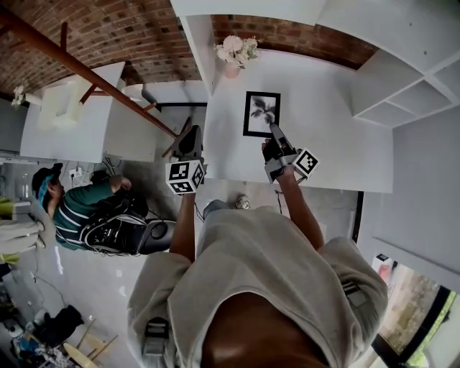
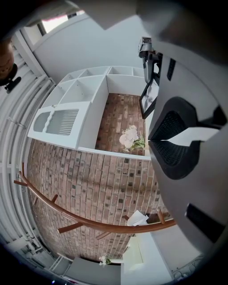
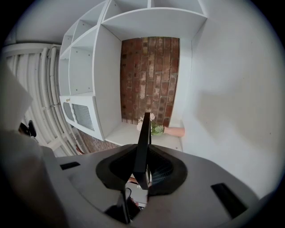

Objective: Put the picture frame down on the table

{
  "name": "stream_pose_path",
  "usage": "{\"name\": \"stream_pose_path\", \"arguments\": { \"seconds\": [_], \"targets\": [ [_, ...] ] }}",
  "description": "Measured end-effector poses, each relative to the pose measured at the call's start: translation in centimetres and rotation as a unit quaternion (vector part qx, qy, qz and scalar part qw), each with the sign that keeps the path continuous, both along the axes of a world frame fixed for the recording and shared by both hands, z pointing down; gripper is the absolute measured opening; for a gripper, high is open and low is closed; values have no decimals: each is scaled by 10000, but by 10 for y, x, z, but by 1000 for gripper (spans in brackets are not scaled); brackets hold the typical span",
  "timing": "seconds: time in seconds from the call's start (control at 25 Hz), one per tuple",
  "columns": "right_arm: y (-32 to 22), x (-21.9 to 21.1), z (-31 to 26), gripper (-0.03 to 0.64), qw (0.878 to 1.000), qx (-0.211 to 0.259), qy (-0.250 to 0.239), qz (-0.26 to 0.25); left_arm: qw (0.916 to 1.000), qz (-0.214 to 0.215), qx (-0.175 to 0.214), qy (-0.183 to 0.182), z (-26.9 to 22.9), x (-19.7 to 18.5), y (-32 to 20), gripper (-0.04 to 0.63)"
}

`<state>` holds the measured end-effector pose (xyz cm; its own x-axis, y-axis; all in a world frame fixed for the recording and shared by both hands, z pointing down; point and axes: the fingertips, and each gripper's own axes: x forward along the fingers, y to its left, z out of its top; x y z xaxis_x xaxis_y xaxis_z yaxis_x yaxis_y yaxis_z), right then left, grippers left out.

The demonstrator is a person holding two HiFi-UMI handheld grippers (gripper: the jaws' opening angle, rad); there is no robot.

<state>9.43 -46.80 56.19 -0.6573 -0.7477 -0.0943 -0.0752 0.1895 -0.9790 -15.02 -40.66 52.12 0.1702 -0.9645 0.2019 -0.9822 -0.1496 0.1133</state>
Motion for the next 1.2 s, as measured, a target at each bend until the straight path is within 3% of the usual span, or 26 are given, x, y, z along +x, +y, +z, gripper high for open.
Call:
{"name": "stream_pose_path", "arguments": {
  "seconds": [0.36, 1.2],
  "targets": [
    [-3, -4, 14, 84, 9998, -205, 29, 33, 9997, 45, -220, 4, 12, -3, -1, 17],
    [-26, -44, 73, 84, 9959, -696, 469, 335, 9952, 629, -714, 224, 73, -30, -51, 17]
  ]
}}
